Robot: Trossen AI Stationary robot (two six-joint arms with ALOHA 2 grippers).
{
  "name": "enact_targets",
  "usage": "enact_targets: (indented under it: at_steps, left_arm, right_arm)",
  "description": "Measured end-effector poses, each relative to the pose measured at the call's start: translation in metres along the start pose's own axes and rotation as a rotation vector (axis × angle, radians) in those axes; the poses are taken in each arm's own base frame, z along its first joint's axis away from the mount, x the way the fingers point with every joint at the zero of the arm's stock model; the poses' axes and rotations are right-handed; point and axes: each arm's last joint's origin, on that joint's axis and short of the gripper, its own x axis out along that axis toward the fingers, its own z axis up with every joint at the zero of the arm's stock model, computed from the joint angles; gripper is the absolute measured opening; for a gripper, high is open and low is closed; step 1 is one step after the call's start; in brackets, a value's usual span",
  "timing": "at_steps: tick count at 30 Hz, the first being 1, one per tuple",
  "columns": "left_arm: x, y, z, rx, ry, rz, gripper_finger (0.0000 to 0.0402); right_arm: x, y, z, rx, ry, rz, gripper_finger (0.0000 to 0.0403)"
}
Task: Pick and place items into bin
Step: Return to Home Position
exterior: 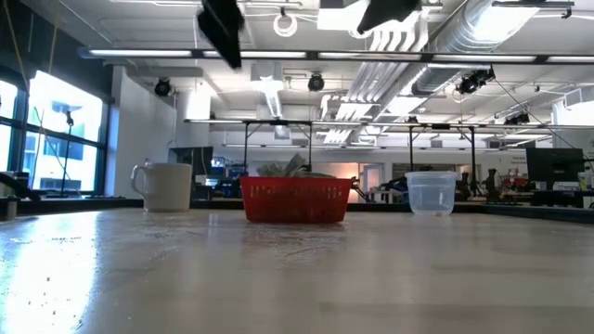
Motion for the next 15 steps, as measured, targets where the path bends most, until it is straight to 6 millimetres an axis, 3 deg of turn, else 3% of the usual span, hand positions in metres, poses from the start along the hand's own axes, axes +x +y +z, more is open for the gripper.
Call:
enact_targets:
  at_steps: [4,8,12,15]
  left_arm:
    - [-0.033,-0.023,-0.021,-0.061,-0.073,-0.04,0.039]
    - [-0.067,-0.037,-0.044,-0.089,-0.201,-0.041,0.0379]
    - [-0.095,-0.045,-0.07,-0.095,-0.34,-0.051,0.0374]
    - [-0.11,-0.046,-0.089,-0.099,-0.509,-0.046,0.0377]
  right_arm:
    - [0.0,-0.005,0.005,-0.258,-0.041,-0.072,0.0342]
    - [0.0,-0.005,0.006,-0.35,-0.05,-0.104,0.0342]
    - [0.001,-0.008,0.014,-0.324,-0.127,-0.144,0.0342]
    - [-0.001,-0.008,0.031,-0.049,-0.31,-0.118,0.0342]
